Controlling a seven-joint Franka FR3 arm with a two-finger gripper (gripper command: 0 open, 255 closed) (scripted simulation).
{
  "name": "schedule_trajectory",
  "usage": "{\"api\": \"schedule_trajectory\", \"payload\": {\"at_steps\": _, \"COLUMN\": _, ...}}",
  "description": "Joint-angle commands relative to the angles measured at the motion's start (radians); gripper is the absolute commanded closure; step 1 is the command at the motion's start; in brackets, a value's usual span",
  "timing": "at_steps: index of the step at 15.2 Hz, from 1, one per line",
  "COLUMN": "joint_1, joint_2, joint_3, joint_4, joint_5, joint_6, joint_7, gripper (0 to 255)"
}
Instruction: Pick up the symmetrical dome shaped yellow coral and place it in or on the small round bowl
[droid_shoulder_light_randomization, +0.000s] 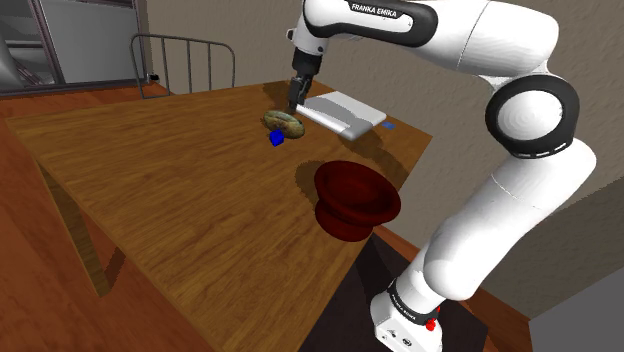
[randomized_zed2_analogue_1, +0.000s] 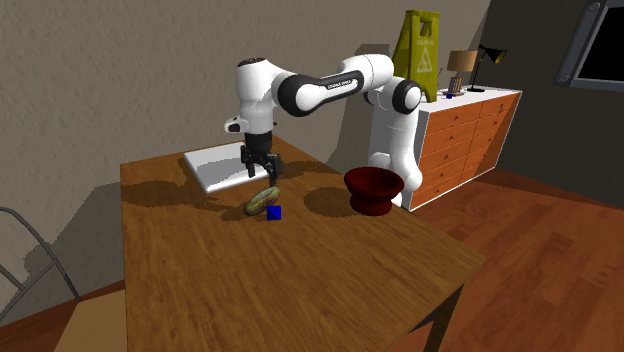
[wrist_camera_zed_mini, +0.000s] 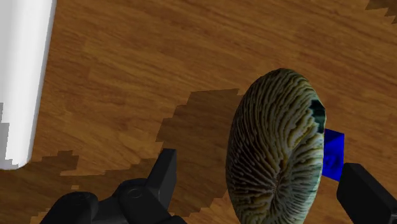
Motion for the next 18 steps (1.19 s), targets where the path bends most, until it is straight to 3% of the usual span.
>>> {"api": "schedule_trajectory", "payload": {"at_steps": 1, "joint_1": 0.009, "joint_2": 0.064, "joint_3": 0.009, "joint_4": 0.085, "joint_5": -0.01, "joint_6": -0.018, "joint_7": -0.023, "gripper": 0}}
{"api": "schedule_trajectory", "payload": {"at_steps": 9, "joint_1": 0.008, "joint_2": 0.056, "joint_3": 0.008, "joint_4": -0.027, "joint_5": -0.011, "joint_6": 0.086, "joint_7": -0.022, "gripper": 0}}
{"api": "schedule_trajectory", "payload": {"at_steps": 16, "joint_1": 0.008, "joint_2": 0.056, "joint_3": 0.008, "joint_4": -0.027, "joint_5": -0.011, "joint_6": 0.086, "joint_7": -0.022, "gripper": 0}}
{"api": "schedule_trajectory", "payload": {"at_steps": 17, "joint_1": 0.008, "joint_2": 0.055, "joint_3": 0.008, "joint_4": -0.027, "joint_5": -0.011, "joint_6": 0.086, "joint_7": -0.022, "gripper": 255}}
{"api": "schedule_trajectory", "payload": {"at_steps": 18, "joint_1": 0.008, "joint_2": 0.055, "joint_3": 0.008, "joint_4": -0.027, "joint_5": -0.011, "joint_6": 0.086, "joint_7": -0.022, "gripper": 255}}
